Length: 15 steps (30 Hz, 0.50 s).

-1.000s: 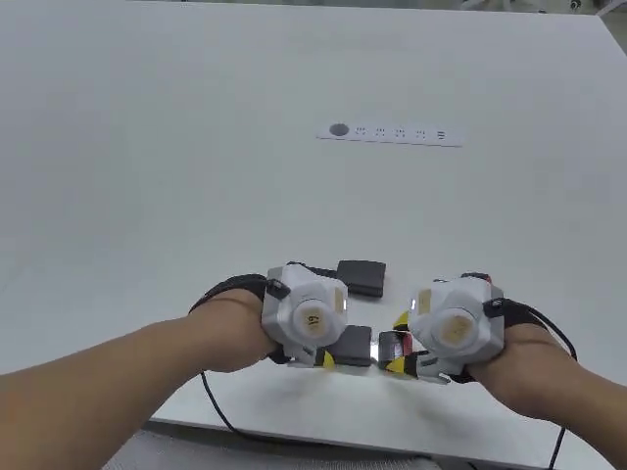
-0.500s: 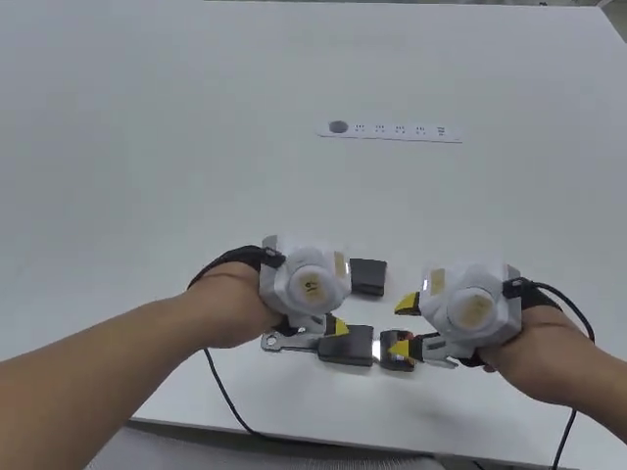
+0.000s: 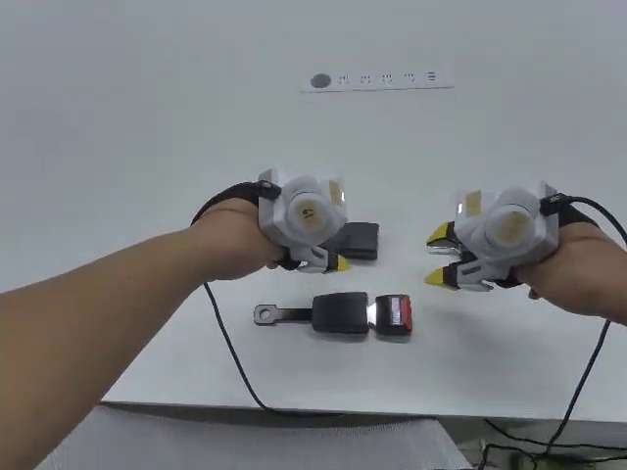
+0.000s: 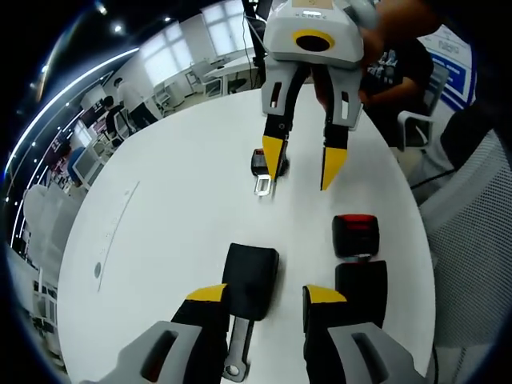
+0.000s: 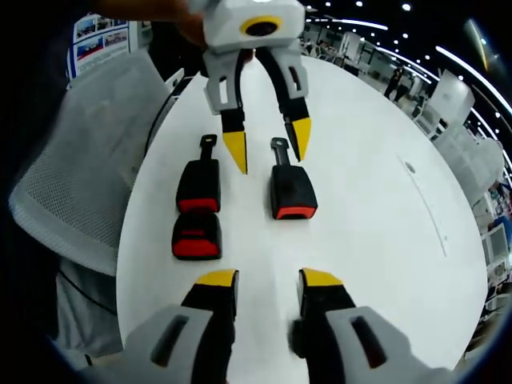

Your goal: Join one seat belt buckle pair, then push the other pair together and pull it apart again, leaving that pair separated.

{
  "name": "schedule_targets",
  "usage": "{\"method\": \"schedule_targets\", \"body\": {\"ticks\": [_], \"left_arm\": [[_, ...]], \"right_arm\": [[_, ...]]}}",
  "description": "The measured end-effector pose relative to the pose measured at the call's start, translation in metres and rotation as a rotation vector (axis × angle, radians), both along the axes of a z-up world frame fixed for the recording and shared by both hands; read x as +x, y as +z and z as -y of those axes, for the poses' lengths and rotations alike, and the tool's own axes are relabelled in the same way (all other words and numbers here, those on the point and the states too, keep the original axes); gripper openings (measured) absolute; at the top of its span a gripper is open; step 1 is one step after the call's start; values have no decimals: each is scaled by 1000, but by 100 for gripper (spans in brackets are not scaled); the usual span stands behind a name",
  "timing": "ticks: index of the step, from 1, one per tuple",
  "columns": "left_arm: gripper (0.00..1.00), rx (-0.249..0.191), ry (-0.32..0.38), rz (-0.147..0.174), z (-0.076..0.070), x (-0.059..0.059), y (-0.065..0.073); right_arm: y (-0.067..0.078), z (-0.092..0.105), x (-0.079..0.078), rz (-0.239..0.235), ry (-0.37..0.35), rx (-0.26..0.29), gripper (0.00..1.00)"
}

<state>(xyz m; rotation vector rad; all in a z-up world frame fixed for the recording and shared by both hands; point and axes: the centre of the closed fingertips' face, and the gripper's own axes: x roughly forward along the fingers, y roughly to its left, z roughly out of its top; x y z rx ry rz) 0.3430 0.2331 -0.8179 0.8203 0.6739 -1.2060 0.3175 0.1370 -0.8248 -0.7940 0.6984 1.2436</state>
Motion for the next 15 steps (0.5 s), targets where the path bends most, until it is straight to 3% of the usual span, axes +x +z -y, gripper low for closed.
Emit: {"method": "schedule_targets", "body": {"ticks": [2, 9, 15], "left_arm": [[38, 14, -3, 2, 0, 6, -5], [38, 37, -22, -31, 3, 12, -19], [40, 59, -32, -48, 1, 16, -27]], "right_arm": [[-3, 12, 10, -1, -15, -7, 30], [-12, 45, 29, -9, -37, -53, 32], [-16, 59, 37, -25, -65, -58, 33]]}}
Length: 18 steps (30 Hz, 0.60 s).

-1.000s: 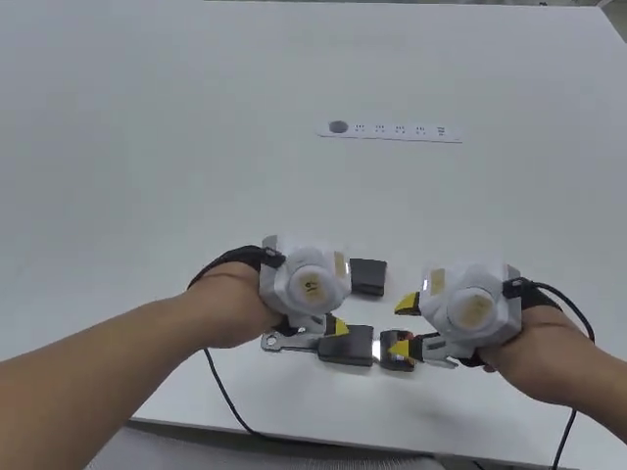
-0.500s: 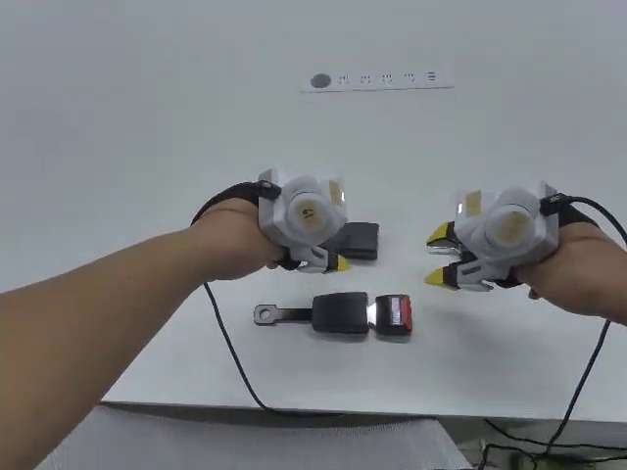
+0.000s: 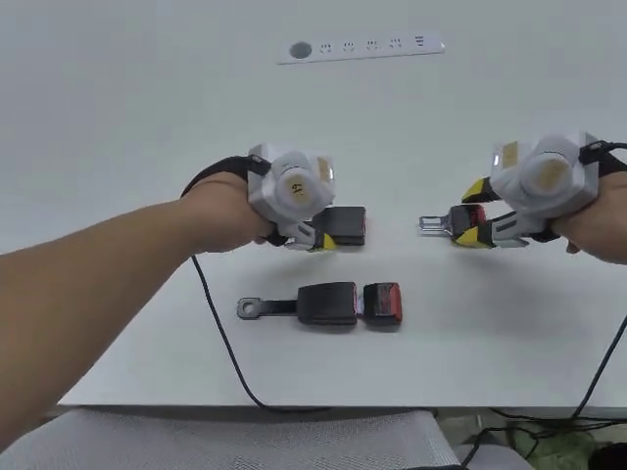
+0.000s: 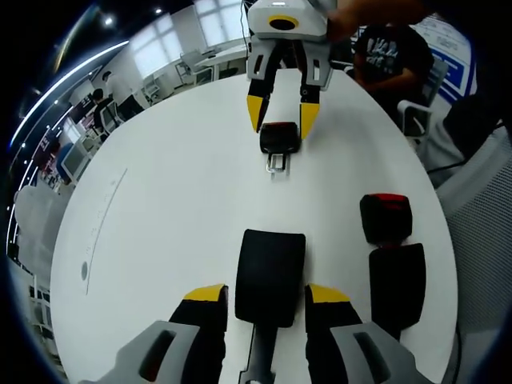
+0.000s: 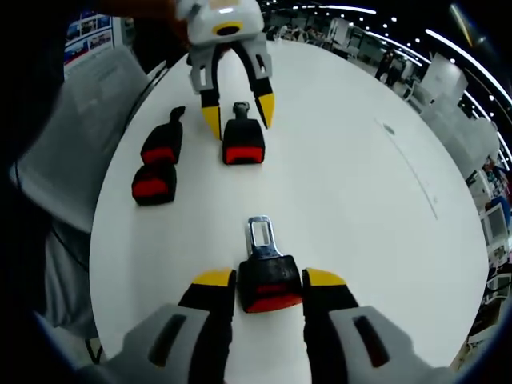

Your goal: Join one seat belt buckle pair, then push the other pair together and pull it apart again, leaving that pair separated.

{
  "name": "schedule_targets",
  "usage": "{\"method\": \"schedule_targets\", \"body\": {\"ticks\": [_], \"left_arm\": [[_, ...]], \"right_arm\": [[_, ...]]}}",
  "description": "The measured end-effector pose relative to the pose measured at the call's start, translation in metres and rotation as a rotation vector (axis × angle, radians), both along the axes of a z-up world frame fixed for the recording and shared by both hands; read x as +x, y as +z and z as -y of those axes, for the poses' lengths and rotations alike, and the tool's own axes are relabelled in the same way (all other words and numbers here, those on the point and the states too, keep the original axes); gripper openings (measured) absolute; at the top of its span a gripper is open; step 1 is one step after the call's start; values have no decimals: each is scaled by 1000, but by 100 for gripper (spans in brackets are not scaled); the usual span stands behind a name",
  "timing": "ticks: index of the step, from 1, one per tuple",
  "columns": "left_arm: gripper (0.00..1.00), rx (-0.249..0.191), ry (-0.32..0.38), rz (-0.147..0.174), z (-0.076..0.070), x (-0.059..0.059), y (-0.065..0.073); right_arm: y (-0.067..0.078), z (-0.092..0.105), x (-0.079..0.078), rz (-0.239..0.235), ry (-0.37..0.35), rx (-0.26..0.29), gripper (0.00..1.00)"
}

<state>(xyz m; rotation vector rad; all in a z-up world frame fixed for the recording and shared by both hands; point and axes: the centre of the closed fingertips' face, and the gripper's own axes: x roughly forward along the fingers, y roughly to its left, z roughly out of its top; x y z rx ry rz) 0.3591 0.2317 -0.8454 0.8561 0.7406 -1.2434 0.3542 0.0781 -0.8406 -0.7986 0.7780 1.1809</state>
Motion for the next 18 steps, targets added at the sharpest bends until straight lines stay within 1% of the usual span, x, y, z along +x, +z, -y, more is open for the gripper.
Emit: {"method": "schedule_targets", "body": {"ticks": [2, 3, 5, 6, 7, 8, 12, 16, 18], "left_arm": [[40, 4, 0, -4, 0, 2, -2], [40, 7, -3, -11, 0, 2, -3], [36, 22, -13, -41, -3, -2, -6], [34, 27, -23, -39, -4, -2, -8], [34, 16, -20, -39, -3, -1, -6], [34, 13, -20, -45, -2, -1, -7], [33, 17, -58, -36, 0, -3, -7], [32, 24, -79, -28, 1, -3, -7], [32, 31, -84, -24, 1, -3, -7]], "right_arm": [[-3, 3, -1, -13, 2, -5, 34], [-6, 4, -3, -25, 8, -8, 34], [-9, 5, -3, -28, 17, -13, 36], [-9, 5, -2, -25, 19, -14, 35], [-10, 5, -2, -27, 24, -12, 34], [-10, 5, -1, -34, 26, -7, 33], [-10, 4, -1, -34, 50, -11, 32], [-10, 3, 0, -41, 58, -23, 31], [-10, -2, -1, -35, 64, -33, 31]]}}
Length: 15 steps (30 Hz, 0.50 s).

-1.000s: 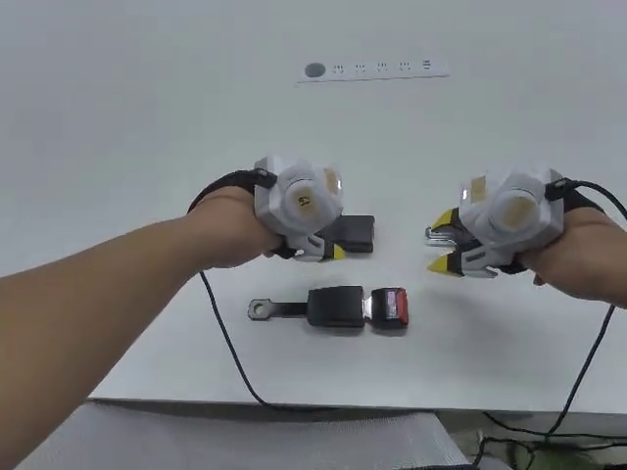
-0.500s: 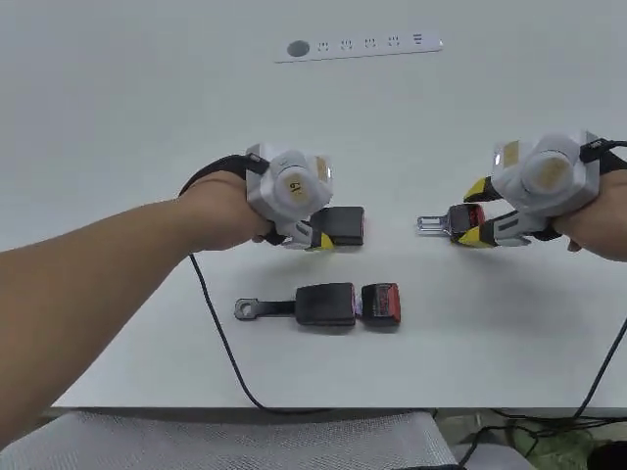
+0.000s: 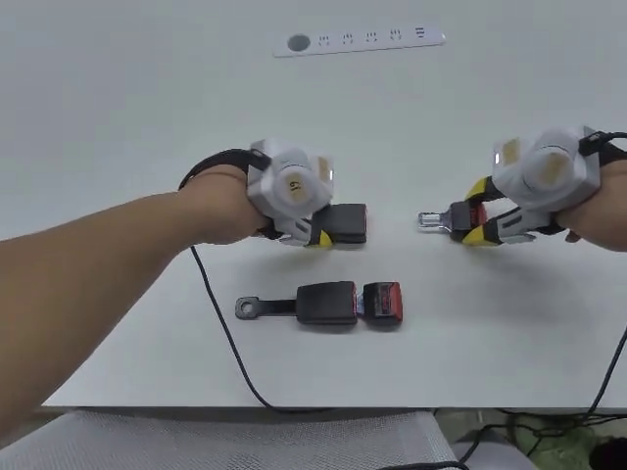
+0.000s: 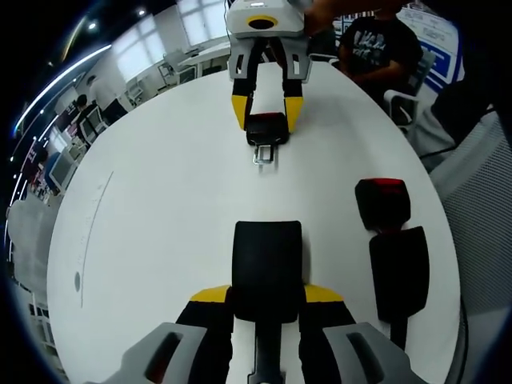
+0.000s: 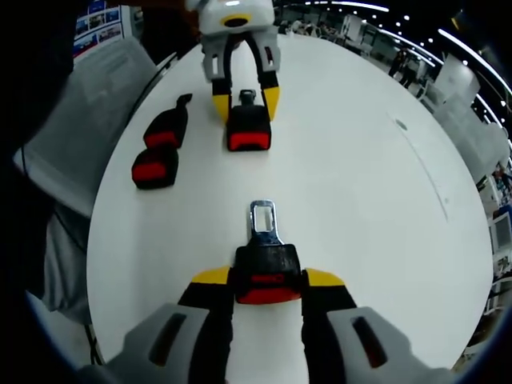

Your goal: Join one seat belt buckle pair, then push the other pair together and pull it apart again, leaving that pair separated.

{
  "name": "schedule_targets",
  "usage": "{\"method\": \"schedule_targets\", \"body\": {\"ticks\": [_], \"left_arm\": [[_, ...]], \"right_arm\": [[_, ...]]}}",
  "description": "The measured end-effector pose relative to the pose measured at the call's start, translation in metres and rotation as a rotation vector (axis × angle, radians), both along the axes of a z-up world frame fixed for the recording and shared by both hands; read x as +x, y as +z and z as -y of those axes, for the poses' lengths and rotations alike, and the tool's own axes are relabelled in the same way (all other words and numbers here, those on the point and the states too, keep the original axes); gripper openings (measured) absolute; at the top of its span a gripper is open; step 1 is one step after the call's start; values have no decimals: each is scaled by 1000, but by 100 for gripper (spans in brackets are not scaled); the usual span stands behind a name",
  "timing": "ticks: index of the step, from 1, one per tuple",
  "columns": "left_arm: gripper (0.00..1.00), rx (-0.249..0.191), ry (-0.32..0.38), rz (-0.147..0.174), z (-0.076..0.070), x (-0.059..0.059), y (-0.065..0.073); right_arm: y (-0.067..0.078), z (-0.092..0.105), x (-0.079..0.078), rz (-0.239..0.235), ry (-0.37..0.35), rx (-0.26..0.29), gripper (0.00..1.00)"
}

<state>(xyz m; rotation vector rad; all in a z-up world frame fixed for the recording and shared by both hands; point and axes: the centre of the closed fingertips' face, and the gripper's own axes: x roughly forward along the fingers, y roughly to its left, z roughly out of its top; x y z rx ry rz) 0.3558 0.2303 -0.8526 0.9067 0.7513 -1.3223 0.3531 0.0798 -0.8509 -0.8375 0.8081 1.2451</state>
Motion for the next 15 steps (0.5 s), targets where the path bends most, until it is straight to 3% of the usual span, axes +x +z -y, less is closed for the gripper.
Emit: {"method": "schedule_targets", "body": {"ticks": [11, 15], "left_arm": [[32, 12, 9, 4, 0, 0, 0], [32, 13, 10, 2, 0, 0, 0]], "right_arm": [[0, -50, -5, 16, 30, -5, 31], [0, -57, -3, 15, 25, -13, 31]]}}
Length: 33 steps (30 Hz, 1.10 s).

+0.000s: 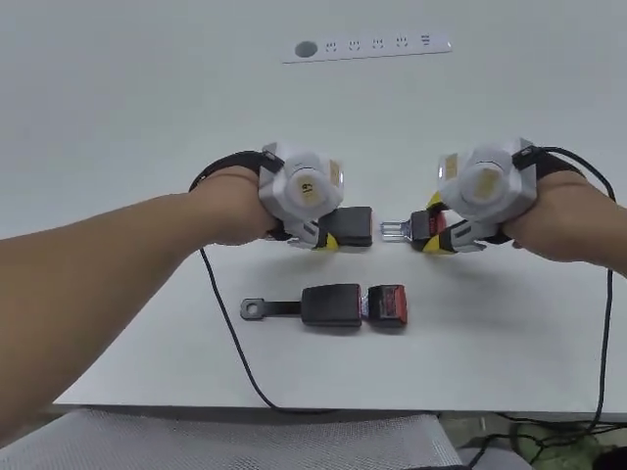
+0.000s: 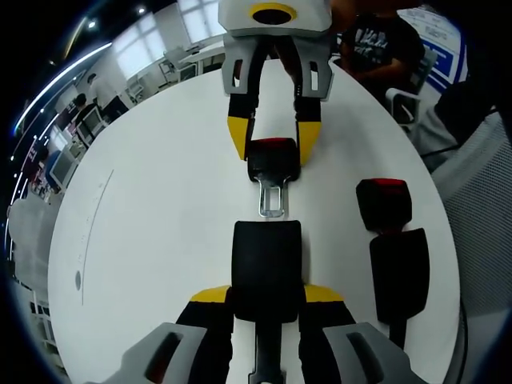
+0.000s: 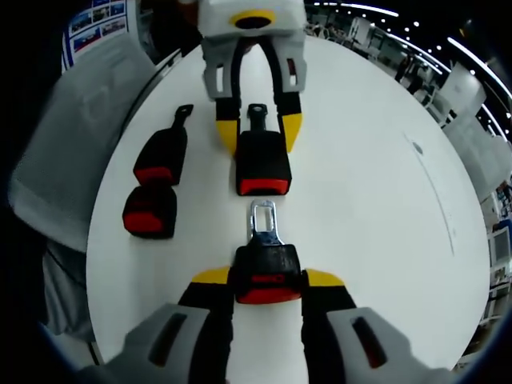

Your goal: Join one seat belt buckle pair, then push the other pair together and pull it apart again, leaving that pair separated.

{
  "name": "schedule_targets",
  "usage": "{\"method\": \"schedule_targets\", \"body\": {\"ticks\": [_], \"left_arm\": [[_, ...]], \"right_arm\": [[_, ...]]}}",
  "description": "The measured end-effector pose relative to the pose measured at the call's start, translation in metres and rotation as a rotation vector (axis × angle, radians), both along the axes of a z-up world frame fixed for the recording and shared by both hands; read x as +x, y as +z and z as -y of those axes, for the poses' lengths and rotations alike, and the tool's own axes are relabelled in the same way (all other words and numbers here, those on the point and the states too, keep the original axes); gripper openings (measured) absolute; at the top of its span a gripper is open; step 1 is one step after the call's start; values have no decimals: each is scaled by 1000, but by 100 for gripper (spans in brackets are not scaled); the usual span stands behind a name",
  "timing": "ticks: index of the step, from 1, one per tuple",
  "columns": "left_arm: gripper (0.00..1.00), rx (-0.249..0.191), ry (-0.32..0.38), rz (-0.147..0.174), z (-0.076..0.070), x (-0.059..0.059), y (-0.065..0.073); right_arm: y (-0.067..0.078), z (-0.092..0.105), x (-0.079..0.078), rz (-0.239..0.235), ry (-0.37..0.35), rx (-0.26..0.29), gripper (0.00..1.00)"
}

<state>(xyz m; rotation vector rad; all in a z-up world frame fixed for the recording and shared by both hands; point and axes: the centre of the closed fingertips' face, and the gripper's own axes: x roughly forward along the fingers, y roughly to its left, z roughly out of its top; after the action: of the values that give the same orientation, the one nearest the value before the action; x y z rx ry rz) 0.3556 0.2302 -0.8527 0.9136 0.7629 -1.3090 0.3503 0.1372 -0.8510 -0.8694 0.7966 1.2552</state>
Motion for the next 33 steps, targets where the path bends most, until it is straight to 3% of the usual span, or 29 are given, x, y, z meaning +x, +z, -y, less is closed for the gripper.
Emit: {"method": "schedule_targets", "body": {"ticks": [9, 33], "left_arm": [[32, 16, -4, 4, -1, 3, -2], [31, -7, -5, 3, -3, 5, -6]], "right_arm": [[0, -6, -2, 0, -3, -23, 31], [2, -35, 2, -24, 30, 42, 28]]}}
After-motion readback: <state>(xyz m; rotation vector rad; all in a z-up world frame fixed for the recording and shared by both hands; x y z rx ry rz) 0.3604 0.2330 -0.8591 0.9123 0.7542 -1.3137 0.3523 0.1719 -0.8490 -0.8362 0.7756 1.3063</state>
